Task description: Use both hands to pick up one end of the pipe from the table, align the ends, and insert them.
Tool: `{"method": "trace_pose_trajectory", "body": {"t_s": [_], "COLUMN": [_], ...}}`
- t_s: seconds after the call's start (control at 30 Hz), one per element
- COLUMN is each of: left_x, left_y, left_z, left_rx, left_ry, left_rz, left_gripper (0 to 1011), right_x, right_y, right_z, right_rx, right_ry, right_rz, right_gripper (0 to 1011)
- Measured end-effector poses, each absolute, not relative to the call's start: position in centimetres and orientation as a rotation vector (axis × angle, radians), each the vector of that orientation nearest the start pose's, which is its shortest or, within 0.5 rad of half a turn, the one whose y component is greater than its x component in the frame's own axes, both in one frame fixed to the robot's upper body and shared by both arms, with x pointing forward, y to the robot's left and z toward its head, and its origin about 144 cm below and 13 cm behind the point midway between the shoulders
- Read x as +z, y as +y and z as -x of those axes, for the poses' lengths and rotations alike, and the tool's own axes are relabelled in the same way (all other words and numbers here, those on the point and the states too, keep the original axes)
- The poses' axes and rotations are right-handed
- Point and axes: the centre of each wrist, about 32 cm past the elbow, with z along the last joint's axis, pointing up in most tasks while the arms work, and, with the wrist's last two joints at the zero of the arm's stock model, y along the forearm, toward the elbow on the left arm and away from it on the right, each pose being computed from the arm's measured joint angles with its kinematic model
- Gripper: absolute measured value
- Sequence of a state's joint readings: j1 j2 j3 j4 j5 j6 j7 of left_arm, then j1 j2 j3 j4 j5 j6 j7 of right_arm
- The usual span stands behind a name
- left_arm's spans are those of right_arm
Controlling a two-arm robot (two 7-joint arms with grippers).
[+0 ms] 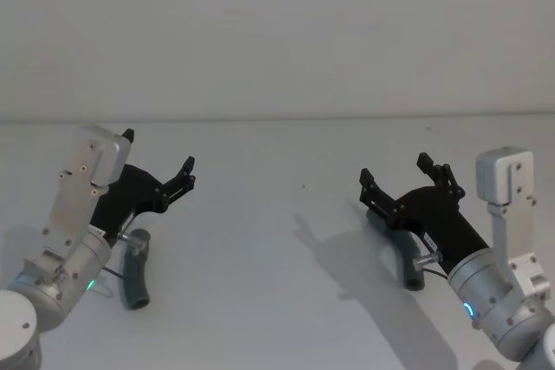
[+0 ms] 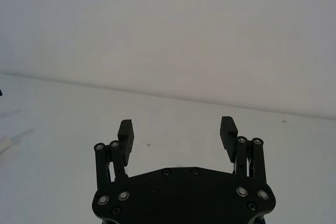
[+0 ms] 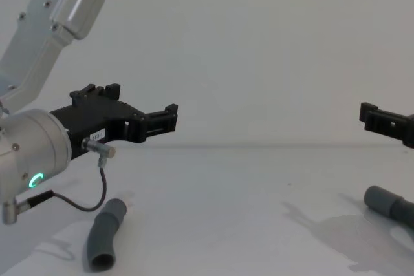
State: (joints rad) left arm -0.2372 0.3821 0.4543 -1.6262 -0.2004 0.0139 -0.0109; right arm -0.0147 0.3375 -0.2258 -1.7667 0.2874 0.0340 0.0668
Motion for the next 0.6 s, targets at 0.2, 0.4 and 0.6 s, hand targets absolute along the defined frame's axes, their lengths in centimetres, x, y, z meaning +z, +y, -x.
{"method": "trace_pose_trajectory", "body": {"t_s": [0.2,0.4,0.6], "left_x": [120.44,120.44,120.44], "left_y": [19.84,19.84,19.84], "left_z": [-49.20,-49.20,-49.20], "left_rx": [1.124,1.124,1.124], "left_ry": [-0.268,-0.268,-0.268], "left_rz": [-0.061,-0.061,-0.061], "left_gripper": [1001,1001,1001], "right_x": [118.87,118.87,118.87], "right_y": [-23.71,-23.71,-23.71], "right_z": [-44.33,-44.33,-44.33], "right_rx": [-1.230,-1.230,-1.230], "right_ry": [-0.075,-0.075,-0.075], "right_rz": [-0.026,-0.026,-0.026], "right_gripper": [1002,1002,1002]}}
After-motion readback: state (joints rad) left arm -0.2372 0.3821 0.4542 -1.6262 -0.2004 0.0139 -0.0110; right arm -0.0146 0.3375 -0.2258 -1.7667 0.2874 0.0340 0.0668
